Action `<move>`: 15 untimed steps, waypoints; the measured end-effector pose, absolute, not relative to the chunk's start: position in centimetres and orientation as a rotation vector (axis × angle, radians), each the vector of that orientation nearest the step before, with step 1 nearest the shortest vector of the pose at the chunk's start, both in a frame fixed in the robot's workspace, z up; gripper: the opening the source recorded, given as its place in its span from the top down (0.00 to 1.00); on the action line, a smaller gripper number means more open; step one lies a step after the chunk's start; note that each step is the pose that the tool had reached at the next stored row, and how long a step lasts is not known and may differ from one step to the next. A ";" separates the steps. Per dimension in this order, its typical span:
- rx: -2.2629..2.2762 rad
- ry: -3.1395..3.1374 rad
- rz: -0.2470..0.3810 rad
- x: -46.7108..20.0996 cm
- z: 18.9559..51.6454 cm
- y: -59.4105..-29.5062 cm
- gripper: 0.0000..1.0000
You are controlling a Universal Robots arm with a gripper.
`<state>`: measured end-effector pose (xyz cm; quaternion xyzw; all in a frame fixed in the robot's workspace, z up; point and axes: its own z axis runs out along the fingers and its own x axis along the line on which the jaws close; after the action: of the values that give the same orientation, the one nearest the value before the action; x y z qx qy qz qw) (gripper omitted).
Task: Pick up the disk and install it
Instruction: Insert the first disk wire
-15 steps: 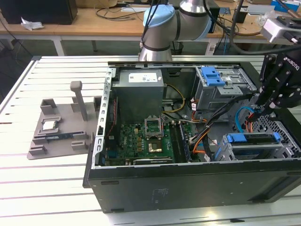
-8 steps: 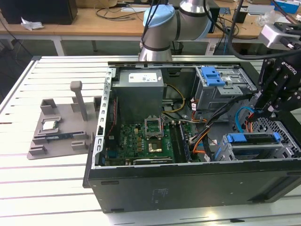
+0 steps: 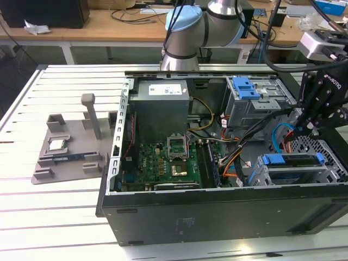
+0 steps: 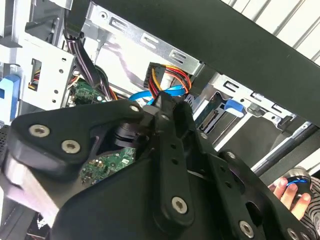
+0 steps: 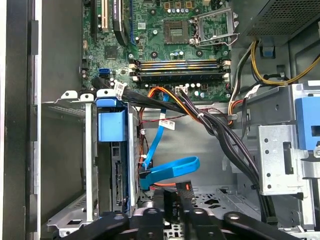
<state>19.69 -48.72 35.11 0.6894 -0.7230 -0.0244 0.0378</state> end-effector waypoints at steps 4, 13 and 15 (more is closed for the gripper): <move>2.115 -2.218 -0.075 19.7 35.1 -48.7 0.80; 2.115 -2.218 -0.075 19.7 35.1 -48.7 0.83; 2.115 -2.218 -0.075 19.7 35.1 -48.7 0.83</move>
<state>19.69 -48.72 35.06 0.6894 -0.7230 -0.0244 0.0378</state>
